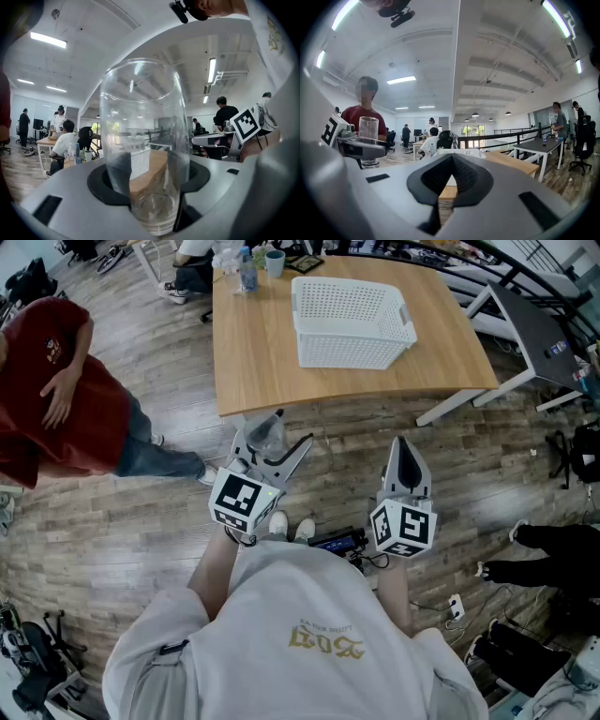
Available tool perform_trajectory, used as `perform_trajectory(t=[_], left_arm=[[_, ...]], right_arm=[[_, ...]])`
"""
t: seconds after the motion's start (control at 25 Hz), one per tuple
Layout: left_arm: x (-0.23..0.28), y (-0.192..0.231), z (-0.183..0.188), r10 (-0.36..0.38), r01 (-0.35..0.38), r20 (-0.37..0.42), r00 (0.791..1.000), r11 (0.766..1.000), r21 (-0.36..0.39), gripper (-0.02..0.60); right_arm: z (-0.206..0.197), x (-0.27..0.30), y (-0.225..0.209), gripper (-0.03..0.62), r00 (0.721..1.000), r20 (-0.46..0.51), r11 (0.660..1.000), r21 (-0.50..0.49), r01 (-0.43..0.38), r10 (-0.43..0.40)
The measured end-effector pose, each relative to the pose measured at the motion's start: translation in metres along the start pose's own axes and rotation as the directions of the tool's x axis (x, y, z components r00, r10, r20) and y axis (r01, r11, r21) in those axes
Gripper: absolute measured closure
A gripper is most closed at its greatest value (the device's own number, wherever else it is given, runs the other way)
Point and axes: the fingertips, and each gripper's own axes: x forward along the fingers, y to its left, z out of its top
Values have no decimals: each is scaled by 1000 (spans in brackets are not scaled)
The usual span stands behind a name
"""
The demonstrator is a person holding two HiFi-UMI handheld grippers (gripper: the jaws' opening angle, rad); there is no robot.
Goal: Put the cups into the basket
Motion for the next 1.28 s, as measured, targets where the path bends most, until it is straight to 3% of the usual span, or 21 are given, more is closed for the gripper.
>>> perform_trajectory(t=[0.8, 1.28], left_arm=[[3, -15, -2, 39, -39, -38, 999, 999, 9, 311], [28, -19, -1, 11, -11, -41, 999, 1000, 2, 310]], right_arm=[[-5, -8, -6, 583, 998, 11, 997, 38, -68, 67], [-8, 2, -27, 583, 999, 6, 998, 54, -44, 44]])
